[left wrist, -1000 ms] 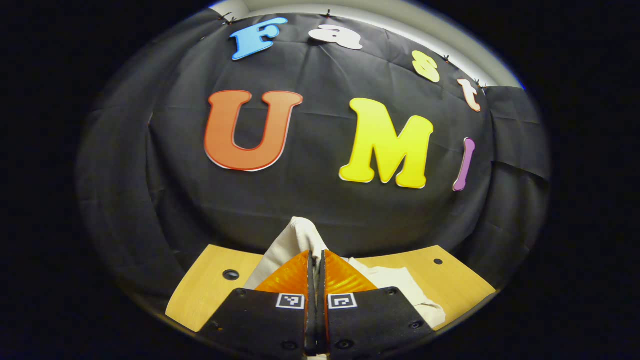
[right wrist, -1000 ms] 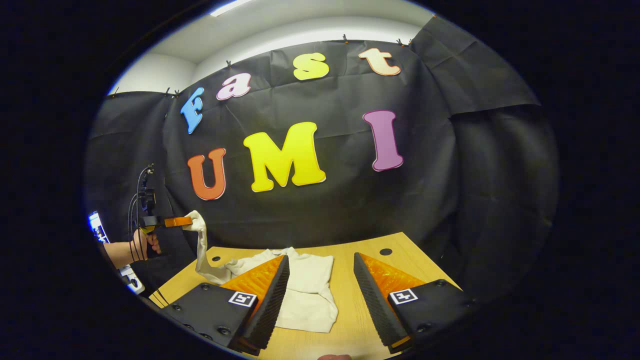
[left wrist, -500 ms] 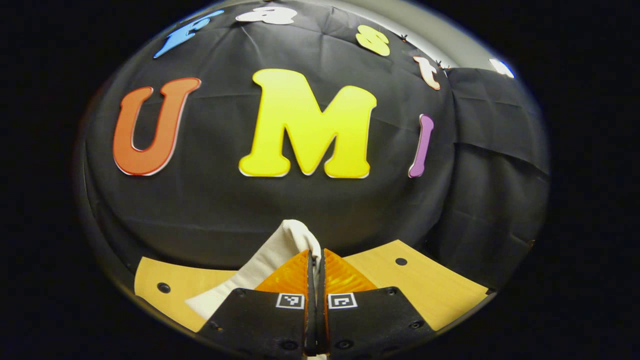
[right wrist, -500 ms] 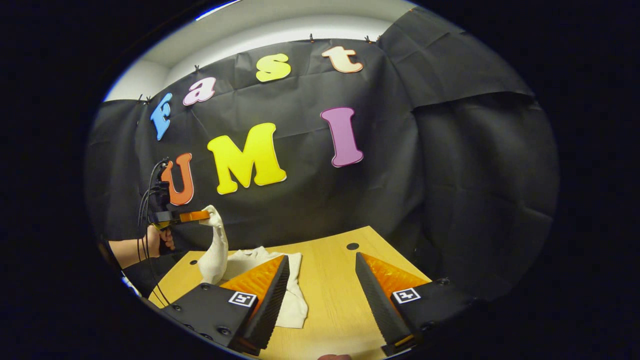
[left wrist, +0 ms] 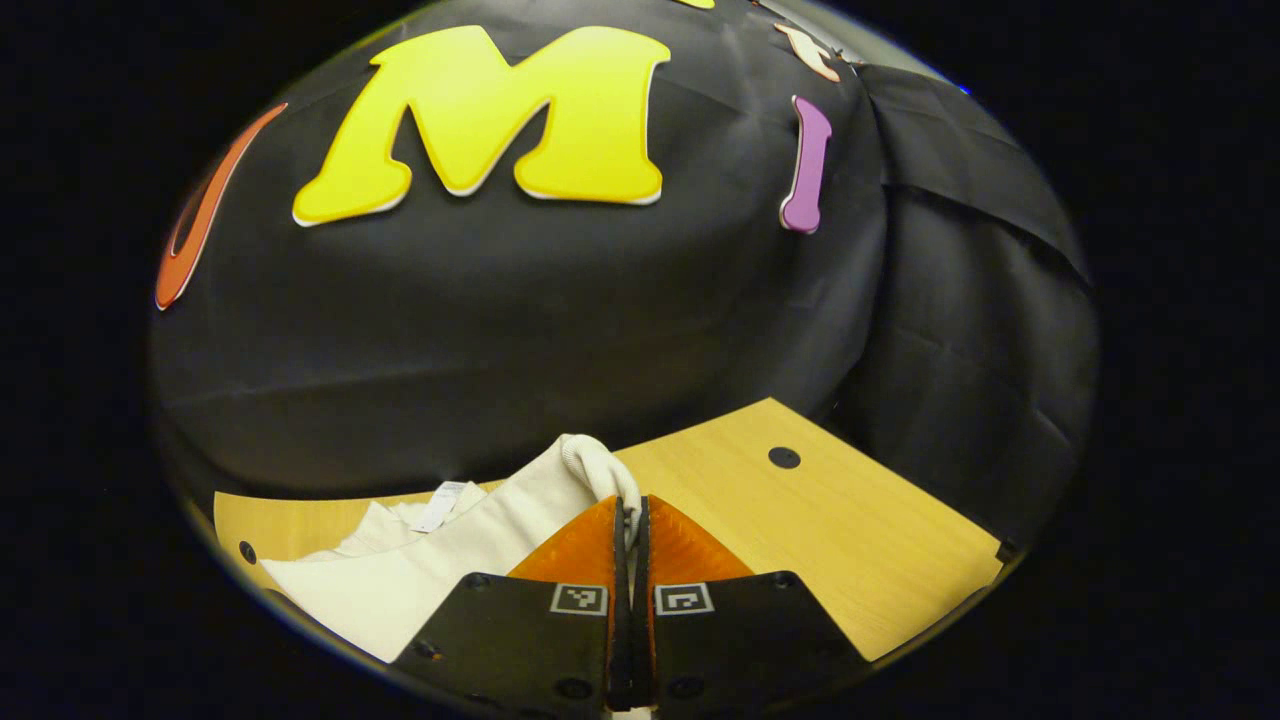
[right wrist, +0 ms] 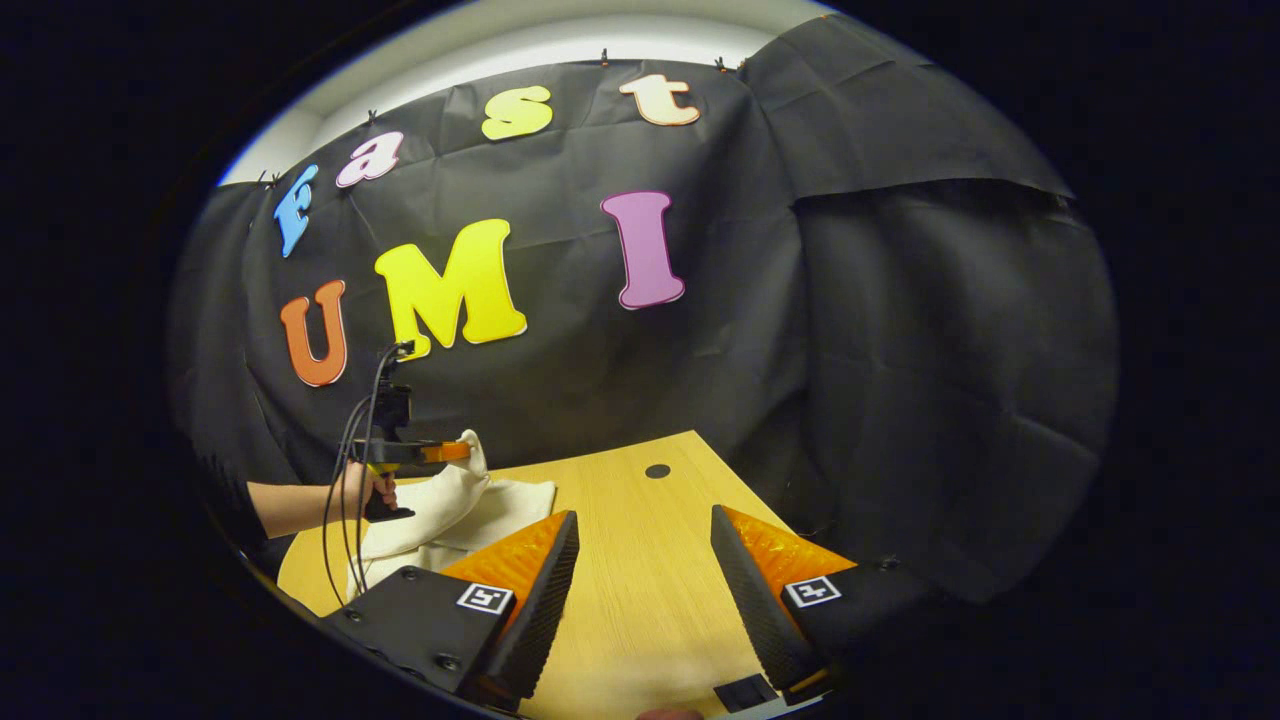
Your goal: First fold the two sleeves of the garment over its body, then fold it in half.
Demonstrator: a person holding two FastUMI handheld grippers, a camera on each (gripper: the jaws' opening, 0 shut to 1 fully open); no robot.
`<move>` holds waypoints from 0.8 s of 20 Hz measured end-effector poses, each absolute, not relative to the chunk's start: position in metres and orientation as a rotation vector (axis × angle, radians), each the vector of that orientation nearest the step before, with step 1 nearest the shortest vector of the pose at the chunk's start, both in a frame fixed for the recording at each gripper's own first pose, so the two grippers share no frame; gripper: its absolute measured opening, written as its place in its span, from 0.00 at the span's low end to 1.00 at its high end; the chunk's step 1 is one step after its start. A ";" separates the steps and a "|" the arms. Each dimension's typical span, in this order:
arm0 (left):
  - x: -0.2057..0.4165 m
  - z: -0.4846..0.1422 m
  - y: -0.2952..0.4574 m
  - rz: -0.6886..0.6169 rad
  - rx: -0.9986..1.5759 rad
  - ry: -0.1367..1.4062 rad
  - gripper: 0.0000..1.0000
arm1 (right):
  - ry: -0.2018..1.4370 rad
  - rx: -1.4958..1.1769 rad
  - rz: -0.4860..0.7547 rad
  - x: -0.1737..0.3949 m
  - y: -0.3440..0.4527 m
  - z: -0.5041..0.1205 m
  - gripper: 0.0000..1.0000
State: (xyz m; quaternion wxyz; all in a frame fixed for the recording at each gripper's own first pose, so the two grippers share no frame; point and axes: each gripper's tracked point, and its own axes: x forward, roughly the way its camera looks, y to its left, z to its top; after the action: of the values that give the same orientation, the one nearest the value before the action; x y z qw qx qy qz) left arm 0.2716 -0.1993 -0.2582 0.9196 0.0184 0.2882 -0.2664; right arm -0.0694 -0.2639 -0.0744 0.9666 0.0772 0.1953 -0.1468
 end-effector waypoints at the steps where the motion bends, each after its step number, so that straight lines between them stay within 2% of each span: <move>1: 0.272 -0.273 -0.208 -0.547 0.048 0.613 0.03 | 0.408 0.149 -0.300 -0.070 -0.266 -0.077 0.83; 4: 0.276 -0.307 -0.231 -0.552 0.051 0.634 0.03 | 0.434 0.130 -0.310 -0.073 -0.272 -0.081 0.83; 9: 0.287 -0.340 -0.246 -0.485 0.026 0.640 0.05 | 0.503 0.153 -0.305 -0.076 -0.273 -0.098 0.83; 10: 0.285 -0.345 -0.250 -0.487 0.006 0.648 0.08 | 0.508 0.151 -0.303 -0.076 -0.273 -0.098 0.83; 11: 0.283 -0.347 -0.254 -0.493 -0.014 0.653 0.18 | 0.511 0.143 -0.301 -0.076 -0.272 -0.098 0.83; 12: 0.284 -0.346 -0.256 -0.492 -0.029 0.646 0.12 | 0.511 0.136 -0.295 -0.075 -0.272 -0.097 0.83; 13: 0.284 -0.344 -0.258 -0.484 -0.039 0.643 0.13 | 0.514 0.134 -0.288 -0.073 -0.270 -0.097 0.83; 15: 0.278 -0.341 -0.259 -0.469 -0.051 0.650 0.29 | 0.512 0.140 -0.275 -0.070 -0.266 -0.095 0.83; 16: 0.276 -0.338 -0.257 -0.457 -0.057 0.644 0.50 | 0.509 0.139 -0.270 -0.067 -0.264 -0.094 0.83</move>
State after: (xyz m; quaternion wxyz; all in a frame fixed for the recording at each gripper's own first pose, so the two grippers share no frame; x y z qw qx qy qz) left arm 0.2758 -0.2567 -0.3379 0.9226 -0.0279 0.3139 -0.2227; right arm -0.0671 -0.2644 -0.0941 0.9564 0.0687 0.2507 -0.1331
